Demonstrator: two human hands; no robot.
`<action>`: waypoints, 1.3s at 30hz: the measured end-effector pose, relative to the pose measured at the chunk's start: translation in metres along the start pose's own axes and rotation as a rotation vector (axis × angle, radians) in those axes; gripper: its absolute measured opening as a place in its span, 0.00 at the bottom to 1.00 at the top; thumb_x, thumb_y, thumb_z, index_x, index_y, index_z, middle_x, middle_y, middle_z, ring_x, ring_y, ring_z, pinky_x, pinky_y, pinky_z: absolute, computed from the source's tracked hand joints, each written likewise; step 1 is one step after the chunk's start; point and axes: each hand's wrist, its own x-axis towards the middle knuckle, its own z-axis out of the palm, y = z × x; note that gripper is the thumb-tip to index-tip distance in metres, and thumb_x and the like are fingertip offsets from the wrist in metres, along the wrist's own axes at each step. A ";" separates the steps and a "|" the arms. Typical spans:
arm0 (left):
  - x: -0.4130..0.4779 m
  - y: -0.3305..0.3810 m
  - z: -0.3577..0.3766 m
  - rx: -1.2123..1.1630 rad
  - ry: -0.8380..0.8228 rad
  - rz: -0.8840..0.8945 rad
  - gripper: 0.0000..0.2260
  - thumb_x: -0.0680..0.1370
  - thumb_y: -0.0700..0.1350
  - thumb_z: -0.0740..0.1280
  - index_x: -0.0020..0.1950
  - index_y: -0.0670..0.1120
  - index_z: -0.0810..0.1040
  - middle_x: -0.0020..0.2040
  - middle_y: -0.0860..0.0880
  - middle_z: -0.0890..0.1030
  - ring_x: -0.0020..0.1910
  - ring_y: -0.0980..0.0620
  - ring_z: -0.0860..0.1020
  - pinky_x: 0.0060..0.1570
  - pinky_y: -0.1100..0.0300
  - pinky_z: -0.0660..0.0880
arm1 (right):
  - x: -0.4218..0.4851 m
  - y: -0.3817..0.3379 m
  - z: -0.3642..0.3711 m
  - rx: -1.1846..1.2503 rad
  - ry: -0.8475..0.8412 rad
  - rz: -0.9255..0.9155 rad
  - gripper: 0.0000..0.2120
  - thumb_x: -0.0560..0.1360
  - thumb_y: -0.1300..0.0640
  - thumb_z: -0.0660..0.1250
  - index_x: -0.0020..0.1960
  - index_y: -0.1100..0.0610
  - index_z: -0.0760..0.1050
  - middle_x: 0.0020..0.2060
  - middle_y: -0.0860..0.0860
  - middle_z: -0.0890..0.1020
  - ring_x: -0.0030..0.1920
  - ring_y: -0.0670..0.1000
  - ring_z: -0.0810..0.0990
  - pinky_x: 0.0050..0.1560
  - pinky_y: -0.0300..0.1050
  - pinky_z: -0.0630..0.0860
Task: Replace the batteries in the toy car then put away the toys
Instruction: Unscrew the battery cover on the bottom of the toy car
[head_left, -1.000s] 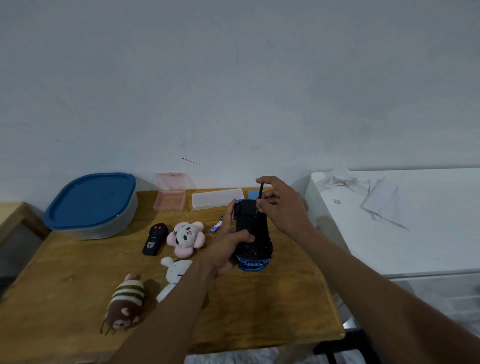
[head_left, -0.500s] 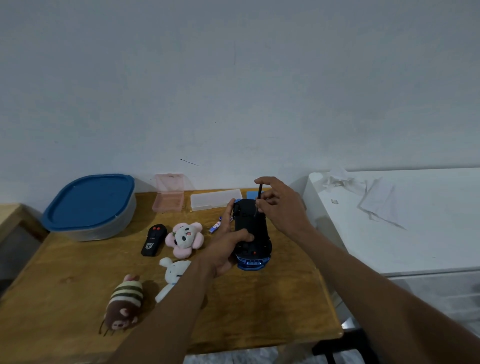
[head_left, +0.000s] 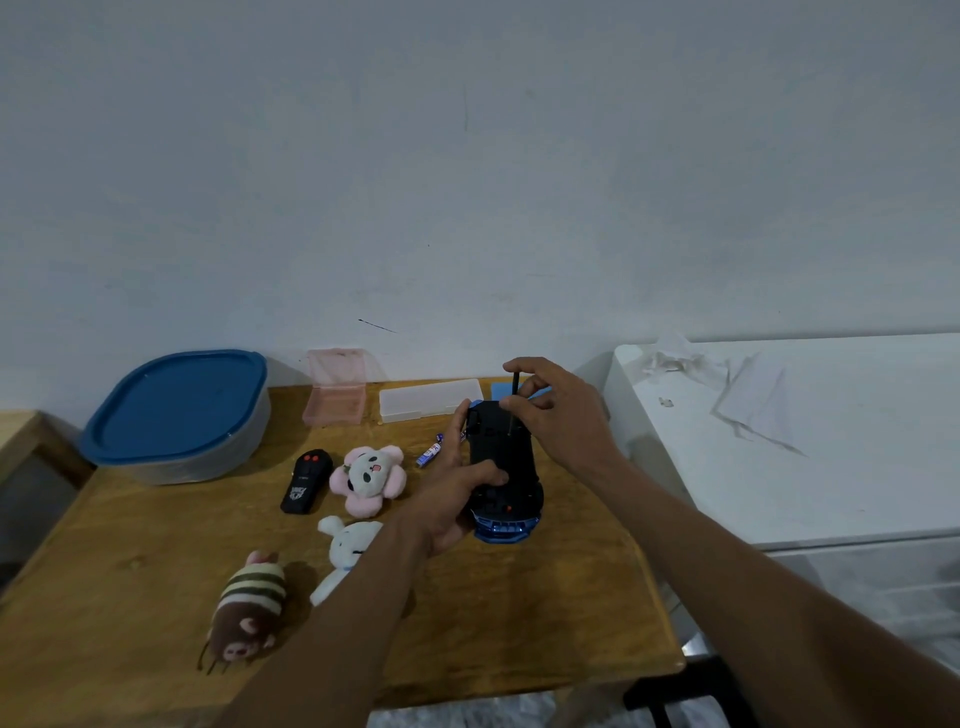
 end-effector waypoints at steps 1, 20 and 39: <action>0.000 0.000 0.000 -0.001 0.002 -0.001 0.42 0.74 0.26 0.61 0.74 0.67 0.58 0.65 0.44 0.75 0.59 0.36 0.78 0.52 0.44 0.77 | 0.000 -0.001 0.000 0.006 0.020 0.002 0.12 0.74 0.59 0.71 0.57 0.52 0.78 0.38 0.52 0.81 0.35 0.45 0.79 0.32 0.24 0.72; 0.002 -0.003 0.001 -0.013 -0.006 -0.003 0.42 0.74 0.26 0.61 0.74 0.67 0.58 0.65 0.43 0.75 0.59 0.36 0.77 0.50 0.45 0.78 | 0.002 -0.003 0.001 -0.009 0.047 -0.013 0.10 0.75 0.64 0.68 0.54 0.58 0.80 0.48 0.49 0.84 0.49 0.45 0.81 0.49 0.29 0.77; 0.004 -0.036 0.001 -0.032 0.091 -0.080 0.41 0.69 0.28 0.66 0.74 0.61 0.60 0.65 0.40 0.75 0.60 0.35 0.76 0.54 0.41 0.77 | -0.009 0.028 -0.013 0.006 0.065 0.149 0.10 0.74 0.58 0.70 0.55 0.53 0.79 0.40 0.50 0.82 0.41 0.50 0.83 0.48 0.50 0.82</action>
